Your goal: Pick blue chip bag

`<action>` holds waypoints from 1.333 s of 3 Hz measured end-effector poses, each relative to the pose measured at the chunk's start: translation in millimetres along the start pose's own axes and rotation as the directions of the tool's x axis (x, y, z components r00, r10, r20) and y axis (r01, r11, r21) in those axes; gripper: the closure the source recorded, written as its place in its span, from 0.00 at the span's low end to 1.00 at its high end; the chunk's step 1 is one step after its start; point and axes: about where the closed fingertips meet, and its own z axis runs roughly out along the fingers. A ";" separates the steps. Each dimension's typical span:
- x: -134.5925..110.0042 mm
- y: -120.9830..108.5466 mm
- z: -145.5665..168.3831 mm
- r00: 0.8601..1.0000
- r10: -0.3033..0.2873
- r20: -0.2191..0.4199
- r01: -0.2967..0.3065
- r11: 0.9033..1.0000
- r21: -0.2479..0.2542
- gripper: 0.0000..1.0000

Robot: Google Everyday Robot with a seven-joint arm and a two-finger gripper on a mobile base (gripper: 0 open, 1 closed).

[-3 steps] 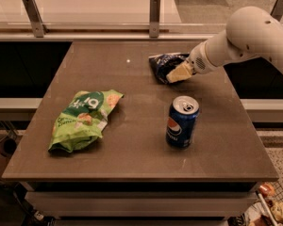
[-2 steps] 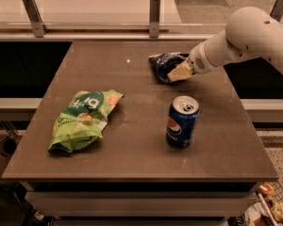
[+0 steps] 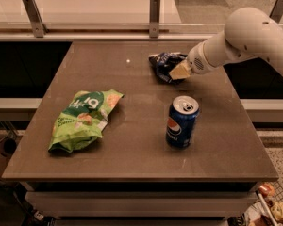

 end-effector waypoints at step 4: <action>-46.3 5.2 -58.3 0.982 -0.040 0.186 0.044 0.999 -0.021 1.00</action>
Offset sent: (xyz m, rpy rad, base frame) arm -0.0149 -0.0096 0.0632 0.1794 -0.1309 0.0449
